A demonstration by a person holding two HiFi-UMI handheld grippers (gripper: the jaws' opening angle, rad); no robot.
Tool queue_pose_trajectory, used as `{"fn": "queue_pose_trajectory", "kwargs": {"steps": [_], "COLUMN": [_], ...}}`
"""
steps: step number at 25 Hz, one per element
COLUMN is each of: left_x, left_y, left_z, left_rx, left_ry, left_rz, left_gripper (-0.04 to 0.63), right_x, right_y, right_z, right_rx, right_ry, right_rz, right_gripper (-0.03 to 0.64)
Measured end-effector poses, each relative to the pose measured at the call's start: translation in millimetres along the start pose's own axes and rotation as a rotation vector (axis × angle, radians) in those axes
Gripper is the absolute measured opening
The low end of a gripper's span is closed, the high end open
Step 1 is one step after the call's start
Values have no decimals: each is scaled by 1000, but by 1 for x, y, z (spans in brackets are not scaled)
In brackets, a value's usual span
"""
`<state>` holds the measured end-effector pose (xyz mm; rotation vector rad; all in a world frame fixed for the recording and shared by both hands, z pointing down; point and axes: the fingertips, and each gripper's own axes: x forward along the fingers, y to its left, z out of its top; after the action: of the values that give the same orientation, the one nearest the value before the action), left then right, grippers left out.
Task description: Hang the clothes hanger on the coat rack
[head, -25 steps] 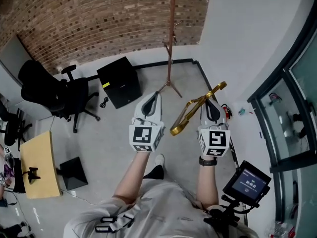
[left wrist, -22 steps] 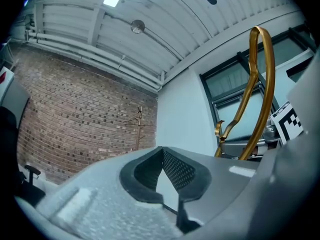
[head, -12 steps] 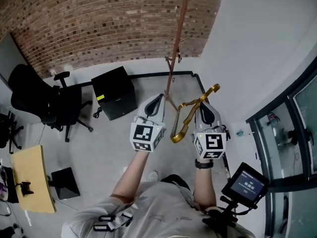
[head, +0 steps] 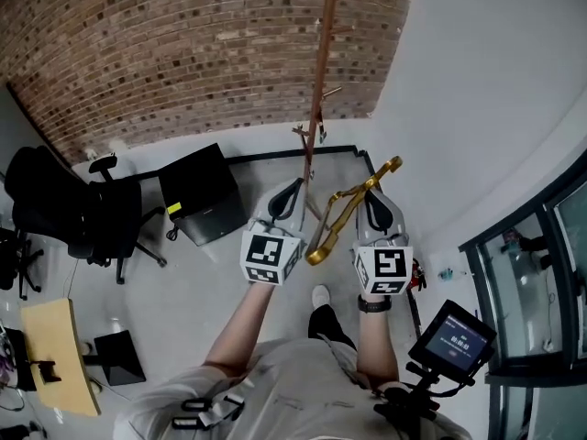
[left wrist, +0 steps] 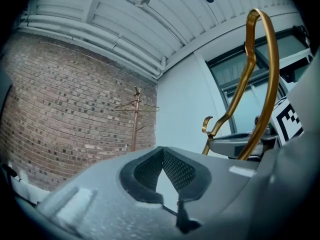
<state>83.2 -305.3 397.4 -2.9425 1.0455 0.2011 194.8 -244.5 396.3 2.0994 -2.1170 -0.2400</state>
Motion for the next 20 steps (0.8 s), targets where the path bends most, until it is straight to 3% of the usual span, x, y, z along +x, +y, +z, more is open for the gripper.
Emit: {"fn": "queue_pose_trajectory", "kwargs": {"steps": [9,15,20], "left_x": [142,181,198], "left_y": [49,66,98], "left_z": [30,13,-1], "left_rx": [61,49,62], "left_ry": [-65,-32,13], "left_rz": [122,198,234], "left_gripper": [0,0,0], "right_x": [132,185,229], "right_y": [-80,-116,-109], "right_z": [17,3,-11], "right_rx": [-58,-97,-84], "right_ry": [-74,-63,-36], "right_rz": [102,129,175], "right_gripper": [10,11,11]}}
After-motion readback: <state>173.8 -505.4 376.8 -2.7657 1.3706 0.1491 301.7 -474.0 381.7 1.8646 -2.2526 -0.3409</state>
